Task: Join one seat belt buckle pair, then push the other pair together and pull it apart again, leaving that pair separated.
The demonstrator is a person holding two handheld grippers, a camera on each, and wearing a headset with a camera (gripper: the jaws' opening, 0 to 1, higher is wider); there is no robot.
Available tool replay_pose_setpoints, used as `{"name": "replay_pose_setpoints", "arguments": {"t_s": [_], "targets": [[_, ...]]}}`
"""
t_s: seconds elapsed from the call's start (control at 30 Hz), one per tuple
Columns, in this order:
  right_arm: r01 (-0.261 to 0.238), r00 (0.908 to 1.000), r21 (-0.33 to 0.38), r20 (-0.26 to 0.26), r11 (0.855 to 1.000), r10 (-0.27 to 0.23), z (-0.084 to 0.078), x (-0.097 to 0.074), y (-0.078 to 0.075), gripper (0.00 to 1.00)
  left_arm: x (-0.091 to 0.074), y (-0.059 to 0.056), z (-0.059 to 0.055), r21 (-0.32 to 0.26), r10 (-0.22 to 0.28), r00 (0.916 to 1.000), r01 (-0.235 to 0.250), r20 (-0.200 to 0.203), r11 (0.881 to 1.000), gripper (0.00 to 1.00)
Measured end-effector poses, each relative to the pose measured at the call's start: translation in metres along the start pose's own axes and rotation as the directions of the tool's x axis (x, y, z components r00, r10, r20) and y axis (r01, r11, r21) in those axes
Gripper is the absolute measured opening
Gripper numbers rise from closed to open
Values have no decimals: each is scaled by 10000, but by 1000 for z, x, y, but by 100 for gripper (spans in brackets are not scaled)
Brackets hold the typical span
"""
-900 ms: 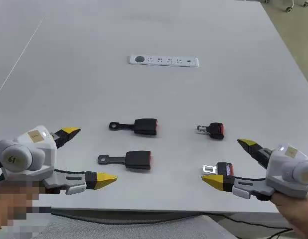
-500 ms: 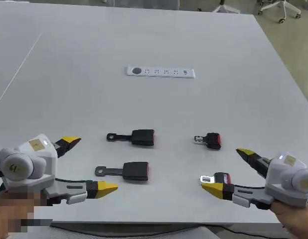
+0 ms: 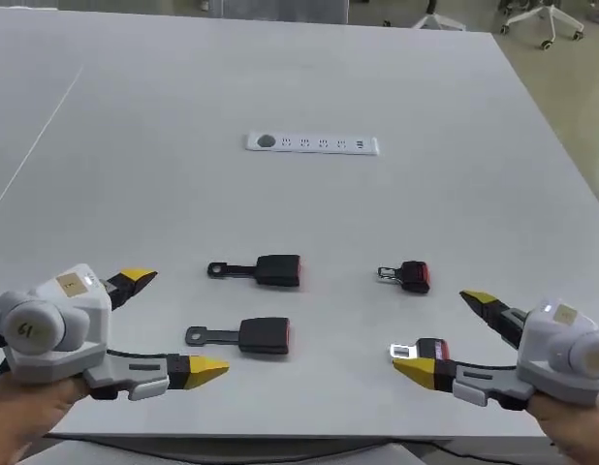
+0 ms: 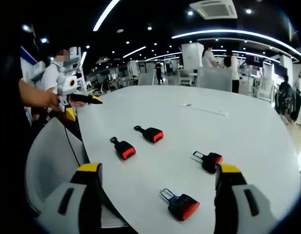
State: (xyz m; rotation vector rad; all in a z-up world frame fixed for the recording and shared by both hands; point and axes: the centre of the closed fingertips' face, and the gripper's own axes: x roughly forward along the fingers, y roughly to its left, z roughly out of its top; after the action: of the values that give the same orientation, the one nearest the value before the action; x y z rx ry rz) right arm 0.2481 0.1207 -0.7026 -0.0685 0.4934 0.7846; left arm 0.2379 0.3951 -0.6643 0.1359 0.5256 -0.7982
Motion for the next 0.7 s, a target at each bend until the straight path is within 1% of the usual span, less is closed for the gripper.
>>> {"name": "replay_pose_setpoints", "arguments": {"t_s": [0.27, 0.43, 0.53, 0.7], "targets": [[18, 10000, 12, -45, 10000, -18, -3, -1, -1, 98, -2, 3, -2, 77, 62, 10000, -62, -50, 10000, 100], [-16, 10000, -42, 23, 10000, 16, -2, -1, 0, 98, -4, 5, -3, 68, 80, 10000, -80, -31, 9999, 100], [-7, 10000, -78, 74, 10000, 8, -1, -2, 0, 98, -4, 6, -7, 51, 87, 9999, -86, -101, 9999, 100], [27, 10000, -96, 44, 10000, -26, -3, -3, -1, 99, -5, 9, -18, -16, 137, 9994, -138, -327, 9999, 100]]}}
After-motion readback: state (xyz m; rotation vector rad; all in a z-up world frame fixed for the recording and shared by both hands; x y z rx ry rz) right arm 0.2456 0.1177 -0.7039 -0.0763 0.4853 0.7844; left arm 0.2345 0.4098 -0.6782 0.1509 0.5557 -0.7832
